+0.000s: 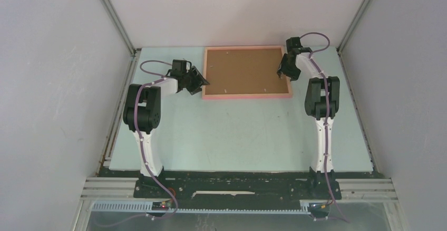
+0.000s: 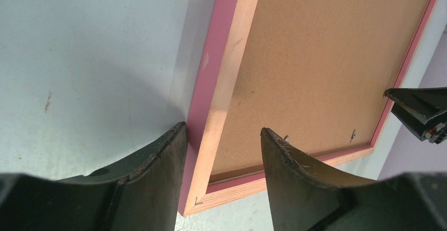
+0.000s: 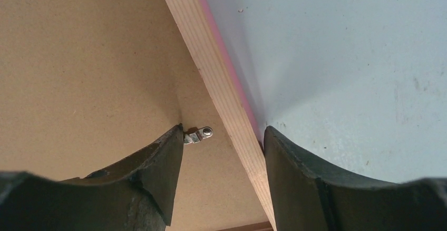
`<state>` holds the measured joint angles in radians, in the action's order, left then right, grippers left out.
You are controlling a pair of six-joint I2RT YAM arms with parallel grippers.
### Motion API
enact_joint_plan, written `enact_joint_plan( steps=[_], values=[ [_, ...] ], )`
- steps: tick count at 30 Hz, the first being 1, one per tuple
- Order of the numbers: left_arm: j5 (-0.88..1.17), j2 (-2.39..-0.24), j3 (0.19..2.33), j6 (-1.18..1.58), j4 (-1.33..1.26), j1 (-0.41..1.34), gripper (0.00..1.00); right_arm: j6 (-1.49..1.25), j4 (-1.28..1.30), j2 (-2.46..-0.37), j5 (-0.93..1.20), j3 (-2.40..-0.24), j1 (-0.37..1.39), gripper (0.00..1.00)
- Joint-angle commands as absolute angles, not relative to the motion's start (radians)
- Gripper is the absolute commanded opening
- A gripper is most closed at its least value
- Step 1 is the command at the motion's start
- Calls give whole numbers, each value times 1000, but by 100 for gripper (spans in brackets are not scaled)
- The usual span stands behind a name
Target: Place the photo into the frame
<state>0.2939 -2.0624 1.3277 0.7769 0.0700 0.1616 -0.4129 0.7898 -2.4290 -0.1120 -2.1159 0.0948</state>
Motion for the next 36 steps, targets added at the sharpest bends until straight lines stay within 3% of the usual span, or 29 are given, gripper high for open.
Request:
enact_joint_plan(
  steps=[1,6,17,20,23,32,36],
  values=[
    [312,-2035,1336,756,61,166,60,-388,860,-2397,-56,-2084,127,65],
    [318,-2035,1334,758,58,164,60,-384,873,-2392,-72,-2072,127,59],
    [323,-2034,1329,761,52,161,60,-367,838,-2364,-52,-2020,112,29],
    [324,-2032,1328,761,49,161,60,-358,828,-2365,-12,-2027,115,47],
    [326,-2033,1328,763,48,161,60,-352,848,-2369,-41,-2046,129,54],
    [331,-2033,1327,764,46,160,60,-353,856,-2361,-36,-2018,130,61],
    [334,-2033,1326,764,44,160,59,-345,853,-2350,-43,-1997,129,54]
  ],
)
